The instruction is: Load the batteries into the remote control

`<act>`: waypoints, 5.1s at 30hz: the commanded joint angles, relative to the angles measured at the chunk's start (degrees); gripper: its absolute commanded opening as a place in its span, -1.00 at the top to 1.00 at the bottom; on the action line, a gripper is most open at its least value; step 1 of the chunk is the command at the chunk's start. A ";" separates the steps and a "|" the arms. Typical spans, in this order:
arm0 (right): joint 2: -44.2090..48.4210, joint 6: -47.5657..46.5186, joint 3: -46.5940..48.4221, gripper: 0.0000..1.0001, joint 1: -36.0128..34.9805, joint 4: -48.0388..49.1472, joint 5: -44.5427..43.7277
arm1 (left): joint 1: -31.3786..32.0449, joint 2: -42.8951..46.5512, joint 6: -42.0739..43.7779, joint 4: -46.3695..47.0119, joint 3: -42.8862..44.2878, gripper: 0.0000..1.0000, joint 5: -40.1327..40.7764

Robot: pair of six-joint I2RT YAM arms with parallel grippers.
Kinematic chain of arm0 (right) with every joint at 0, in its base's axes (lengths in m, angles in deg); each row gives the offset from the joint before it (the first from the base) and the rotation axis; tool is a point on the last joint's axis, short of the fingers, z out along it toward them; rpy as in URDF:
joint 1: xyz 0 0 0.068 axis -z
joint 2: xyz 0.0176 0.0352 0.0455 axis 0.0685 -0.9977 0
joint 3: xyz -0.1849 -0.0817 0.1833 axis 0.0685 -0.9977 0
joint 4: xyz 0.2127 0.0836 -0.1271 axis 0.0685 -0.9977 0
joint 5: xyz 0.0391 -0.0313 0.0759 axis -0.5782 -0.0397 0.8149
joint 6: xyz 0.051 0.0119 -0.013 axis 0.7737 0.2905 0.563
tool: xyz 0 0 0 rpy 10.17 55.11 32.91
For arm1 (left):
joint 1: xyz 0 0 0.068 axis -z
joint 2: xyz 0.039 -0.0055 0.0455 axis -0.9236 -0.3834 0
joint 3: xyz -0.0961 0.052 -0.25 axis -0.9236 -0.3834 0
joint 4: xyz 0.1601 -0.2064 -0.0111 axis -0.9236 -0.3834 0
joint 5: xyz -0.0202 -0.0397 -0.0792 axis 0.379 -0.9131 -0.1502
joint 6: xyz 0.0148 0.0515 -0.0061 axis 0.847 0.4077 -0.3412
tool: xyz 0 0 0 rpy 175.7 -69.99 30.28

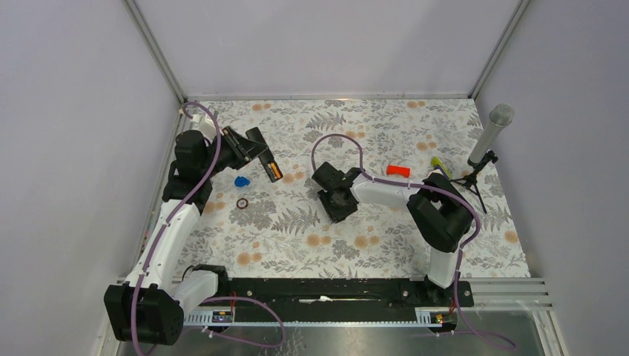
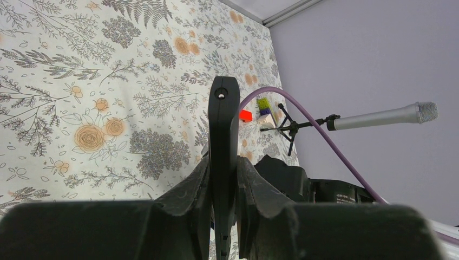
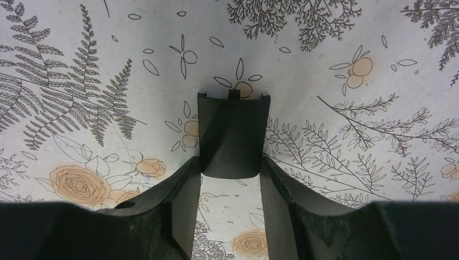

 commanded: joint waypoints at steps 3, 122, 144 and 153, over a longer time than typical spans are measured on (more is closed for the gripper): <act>1.68 2.54 -0.06 0.42 0.15 -0.53 -2.97 | -0.36 1.02 -0.76 4.61 -0.19 1.00 -1.69; 12.70 1.94 16.29 0.28 -2.01 4.77 9.09 | 19.11 -8.34 -8.98 18.99 -0.68 1.00 -2.07; 12.89 4.31 17.34 0.21 -1.93 9.46 -1.26 | 19.06 -9.37 -3.45 7.69 0.35 1.00 -0.40; 13.69 6.72 15.90 0.15 -0.59 11.30 -0.06 | 19.06 -11.39 -4.48 7.25 1.20 1.00 -4.49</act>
